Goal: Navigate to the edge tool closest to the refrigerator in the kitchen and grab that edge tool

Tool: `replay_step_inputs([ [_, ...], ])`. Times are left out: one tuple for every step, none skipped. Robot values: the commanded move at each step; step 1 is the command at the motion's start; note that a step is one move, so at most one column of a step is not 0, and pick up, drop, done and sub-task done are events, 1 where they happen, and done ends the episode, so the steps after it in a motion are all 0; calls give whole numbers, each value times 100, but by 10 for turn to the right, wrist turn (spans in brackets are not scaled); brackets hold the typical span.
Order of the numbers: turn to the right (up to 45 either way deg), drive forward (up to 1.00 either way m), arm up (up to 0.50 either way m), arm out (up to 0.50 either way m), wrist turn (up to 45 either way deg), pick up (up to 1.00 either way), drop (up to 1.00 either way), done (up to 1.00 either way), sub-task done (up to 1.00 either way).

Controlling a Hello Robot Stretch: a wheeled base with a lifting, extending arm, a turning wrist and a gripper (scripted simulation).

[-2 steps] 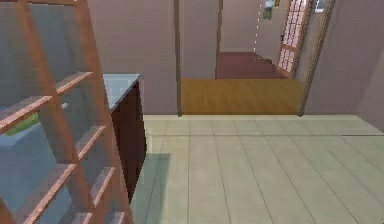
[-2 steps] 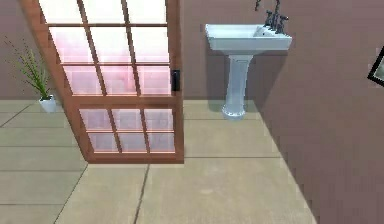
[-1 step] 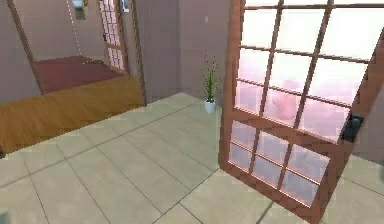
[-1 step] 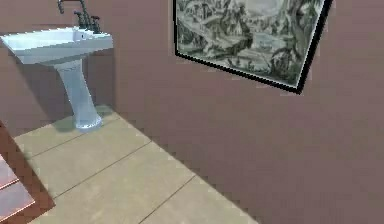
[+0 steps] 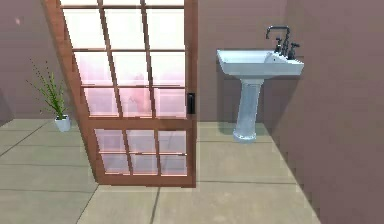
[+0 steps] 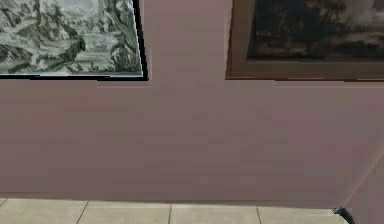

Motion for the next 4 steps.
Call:
replay_step_inputs([
  [0,10,0,0,0,0,0,0,0],
  [-450,0,0,0,0,0,0,0,0],
  [-420,0,0,0,0,0,0,0,0],
  [0,100,0,0,0,0,0,0,0],
])
